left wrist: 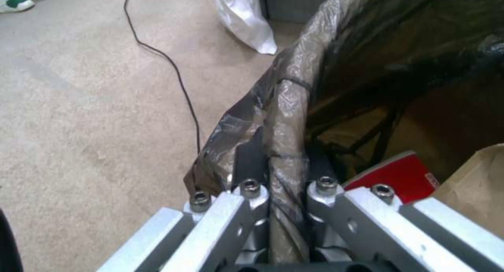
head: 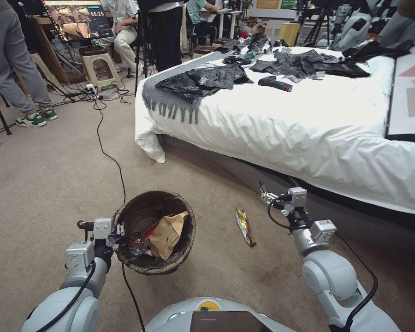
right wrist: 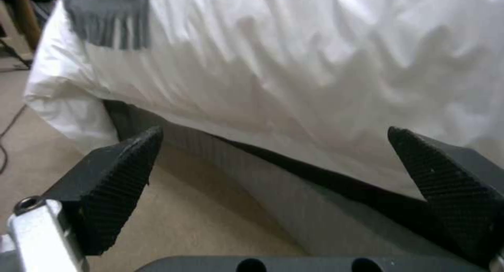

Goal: Pick up the trash bin, then pick up the garbage from the floor and place it into the trash bin.

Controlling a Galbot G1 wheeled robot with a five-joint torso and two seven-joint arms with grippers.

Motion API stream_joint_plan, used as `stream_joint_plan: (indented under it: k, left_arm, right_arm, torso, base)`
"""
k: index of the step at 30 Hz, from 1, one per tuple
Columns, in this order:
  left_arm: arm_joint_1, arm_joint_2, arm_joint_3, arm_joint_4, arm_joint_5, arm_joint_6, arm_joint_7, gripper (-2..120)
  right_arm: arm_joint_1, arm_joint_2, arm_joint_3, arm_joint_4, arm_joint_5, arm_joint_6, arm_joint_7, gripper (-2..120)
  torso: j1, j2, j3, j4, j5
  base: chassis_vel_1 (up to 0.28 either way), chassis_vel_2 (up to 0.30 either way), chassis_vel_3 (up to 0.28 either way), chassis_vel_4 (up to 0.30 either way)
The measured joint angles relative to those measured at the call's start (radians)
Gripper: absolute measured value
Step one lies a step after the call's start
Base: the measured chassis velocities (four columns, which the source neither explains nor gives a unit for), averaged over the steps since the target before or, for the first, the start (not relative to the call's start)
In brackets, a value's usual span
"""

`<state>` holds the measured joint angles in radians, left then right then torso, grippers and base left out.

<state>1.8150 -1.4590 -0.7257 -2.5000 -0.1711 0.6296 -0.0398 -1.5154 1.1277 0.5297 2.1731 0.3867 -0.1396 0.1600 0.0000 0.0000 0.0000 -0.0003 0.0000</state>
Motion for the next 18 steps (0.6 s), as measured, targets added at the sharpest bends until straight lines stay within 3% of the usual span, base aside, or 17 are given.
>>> stream_joint_plan:
  k: [13,18]
  left_arm:
    - [0.014,0.001,-0.002,0.0,0.002,0.0,-0.001,2]
    - [0.019,0.003,-0.004,0.0,0.002,0.0,-0.001,2]
  right_arm:
    - [0.12,-0.067,-0.119,-0.114,0.056,-0.096,0.058,100]
    - [0.198,-0.091,-0.198,-0.24,0.093,-0.133,0.051,100]
  torso:
    - [0.0,0.0,0.0,0.0004,-0.0001]
    - [0.0,0.0,0.0,0.0004,0.0]
  base:
    - [0.0,0.0,0.0,0.0]
    - [0.0,0.0,0.0,0.0]
